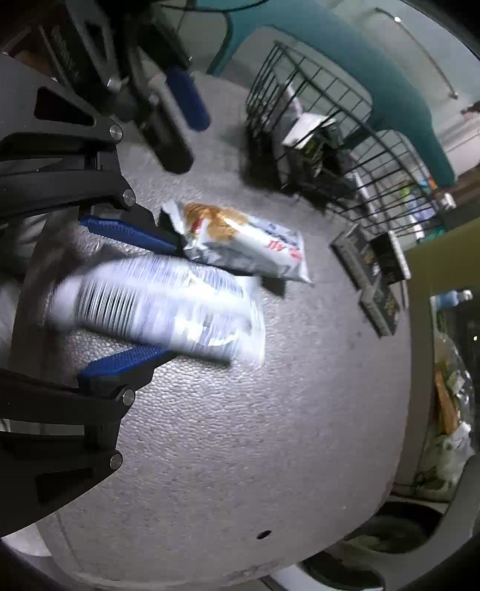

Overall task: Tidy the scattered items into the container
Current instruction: 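Lift the snack bar and white biscuit off the table with both grippers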

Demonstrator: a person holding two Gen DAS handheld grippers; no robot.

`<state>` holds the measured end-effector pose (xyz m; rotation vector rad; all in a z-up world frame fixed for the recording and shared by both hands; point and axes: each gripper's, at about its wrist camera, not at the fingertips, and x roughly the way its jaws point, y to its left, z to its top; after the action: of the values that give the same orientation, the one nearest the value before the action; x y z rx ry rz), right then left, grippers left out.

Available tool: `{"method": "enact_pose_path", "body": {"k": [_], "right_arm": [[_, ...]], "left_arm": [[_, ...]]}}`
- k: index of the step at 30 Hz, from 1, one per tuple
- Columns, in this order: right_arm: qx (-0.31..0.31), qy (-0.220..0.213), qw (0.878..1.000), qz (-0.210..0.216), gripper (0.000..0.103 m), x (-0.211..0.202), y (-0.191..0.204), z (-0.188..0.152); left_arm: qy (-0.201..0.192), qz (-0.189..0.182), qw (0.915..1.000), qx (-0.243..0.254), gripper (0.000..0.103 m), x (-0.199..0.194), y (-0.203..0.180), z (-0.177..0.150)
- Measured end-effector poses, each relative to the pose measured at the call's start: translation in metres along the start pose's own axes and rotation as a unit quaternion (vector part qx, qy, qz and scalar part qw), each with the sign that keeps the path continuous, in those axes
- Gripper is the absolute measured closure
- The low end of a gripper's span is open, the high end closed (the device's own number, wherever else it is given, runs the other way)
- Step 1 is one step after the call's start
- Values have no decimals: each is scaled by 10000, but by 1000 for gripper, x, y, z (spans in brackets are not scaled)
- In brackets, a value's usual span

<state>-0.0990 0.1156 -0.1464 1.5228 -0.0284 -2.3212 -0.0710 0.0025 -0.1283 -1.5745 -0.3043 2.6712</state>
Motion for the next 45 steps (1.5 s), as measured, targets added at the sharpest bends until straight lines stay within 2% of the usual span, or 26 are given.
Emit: {"method": "enact_pose_path", "body": {"k": [2, 4, 7, 10, 15, 26, 29, 31, 34, 39, 45], "right_arm": [[-21, 8, 9999, -107, 54, 2, 0, -1], [-41, -18, 9996, -277, 67, 3, -1, -1], [-178, -47, 9981, -582, 68, 0, -2, 2], [-77, -117, 9976, -673, 68, -5, -12, 7], [4, -363, 9934, -1091, 68, -16, -32, 16], [114, -449, 9933, -1063, 68, -18, -45, 21], [101, -463, 9936, -1028, 68, -18, -44, 21], [87, -471, 9935, -1033, 68, -19, -43, 20], [96, -489, 9935, -1026, 68, -22, -43, 20], [35, -530, 9935, -1007, 68, -24, -38, 20], [23, -562, 9930, -1042, 68, -24, -39, 19]], "left_arm": [[34, -21, 10000, -52, 35, 0, 3, 1], [82, -51, 9999, -54, 35, 2, 3, 1], [158, -110, 9998, -43, 35, 6, -1, 1], [201, -152, 9996, -143, 35, 10, -9, 3], [307, -248, 9990, -223, 35, 22, -24, 12], [567, -498, 9955, -575, 36, 50, -34, 32], [652, -607, 9936, -690, 38, 53, -31, 33], [677, -658, 9932, -685, 45, 53, -31, 34], [755, -754, 9922, -651, 47, 50, -29, 33], [696, -692, 9925, -722, 44, 42, -26, 33], [742, -548, 9895, -1116, 43, 55, -22, 40]]}}
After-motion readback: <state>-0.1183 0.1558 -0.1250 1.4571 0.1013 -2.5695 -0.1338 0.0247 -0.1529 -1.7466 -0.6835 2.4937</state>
